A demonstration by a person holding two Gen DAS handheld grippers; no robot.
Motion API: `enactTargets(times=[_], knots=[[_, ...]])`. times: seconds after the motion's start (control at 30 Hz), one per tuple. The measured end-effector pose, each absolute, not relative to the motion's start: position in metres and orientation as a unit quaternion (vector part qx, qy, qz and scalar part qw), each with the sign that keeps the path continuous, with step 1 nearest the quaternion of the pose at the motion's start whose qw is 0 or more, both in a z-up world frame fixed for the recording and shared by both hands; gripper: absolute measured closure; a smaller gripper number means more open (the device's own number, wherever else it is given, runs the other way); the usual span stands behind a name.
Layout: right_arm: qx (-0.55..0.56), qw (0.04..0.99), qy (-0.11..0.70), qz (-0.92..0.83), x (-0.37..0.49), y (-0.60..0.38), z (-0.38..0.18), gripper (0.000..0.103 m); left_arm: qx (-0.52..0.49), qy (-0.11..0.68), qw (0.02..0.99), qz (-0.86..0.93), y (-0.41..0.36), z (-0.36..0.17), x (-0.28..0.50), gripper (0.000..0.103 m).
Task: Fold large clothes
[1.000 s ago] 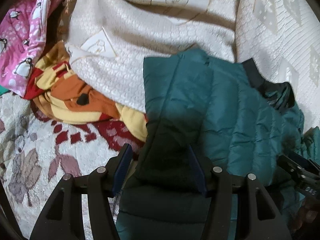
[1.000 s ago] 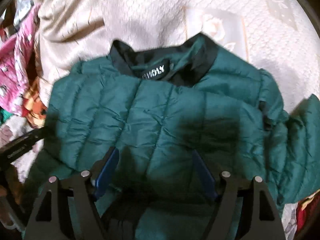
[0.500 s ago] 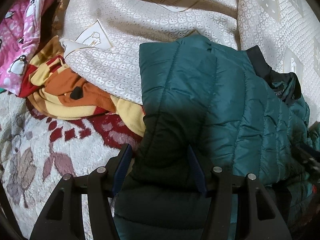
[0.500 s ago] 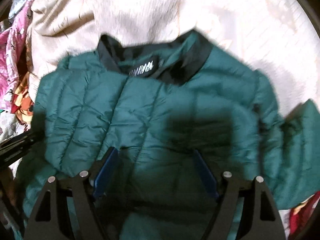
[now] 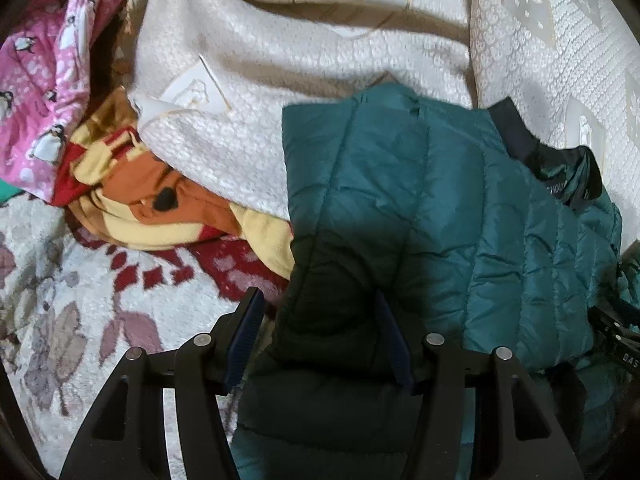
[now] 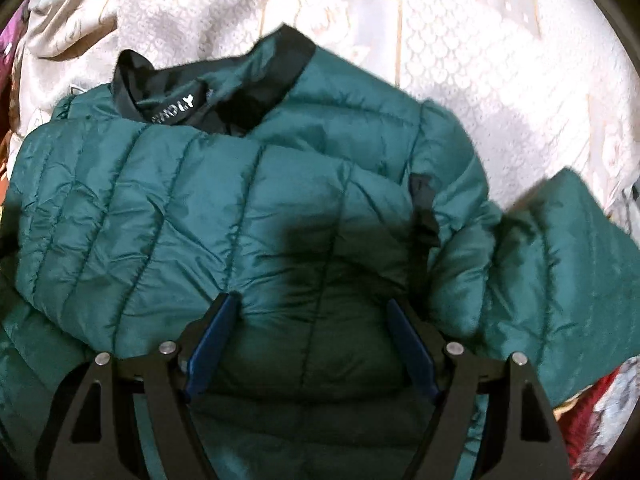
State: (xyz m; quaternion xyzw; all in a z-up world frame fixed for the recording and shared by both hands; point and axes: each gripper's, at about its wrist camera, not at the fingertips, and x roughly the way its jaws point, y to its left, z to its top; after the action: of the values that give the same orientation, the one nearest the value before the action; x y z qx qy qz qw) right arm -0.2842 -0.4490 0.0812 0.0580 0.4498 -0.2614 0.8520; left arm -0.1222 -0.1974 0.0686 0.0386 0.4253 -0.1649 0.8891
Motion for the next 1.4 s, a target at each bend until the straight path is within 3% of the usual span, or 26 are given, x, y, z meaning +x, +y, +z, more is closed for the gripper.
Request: enactTargets(times=[0.1,0.23,1.1,1.4], knots=[[0.051,0.860,0.439,-0.254,-0.286,-0.431,0.096,0.022,0.028,0.409,0.896,-0.172,-0.195,0.084,-0.130,0.064],[0.058,0.875,0.421,-0.234,-0.282,-0.411,0.110,0.013,0.043,0.388,0.903,-0.179,-0.200,0.097,-0.145,0.064],[0.091,0.881,0.407,-0.225,-0.363,-0.405,0.136,0.013,0.060,0.350,0.913,-0.202,-0.202,0.129,-0.204,0.064],[0.113,0.871,0.406,-0.251,-0.384,-0.425,0.124,0.013,0.039,0.384,0.898,-0.210,-0.204,0.114,-0.193,0.064]])
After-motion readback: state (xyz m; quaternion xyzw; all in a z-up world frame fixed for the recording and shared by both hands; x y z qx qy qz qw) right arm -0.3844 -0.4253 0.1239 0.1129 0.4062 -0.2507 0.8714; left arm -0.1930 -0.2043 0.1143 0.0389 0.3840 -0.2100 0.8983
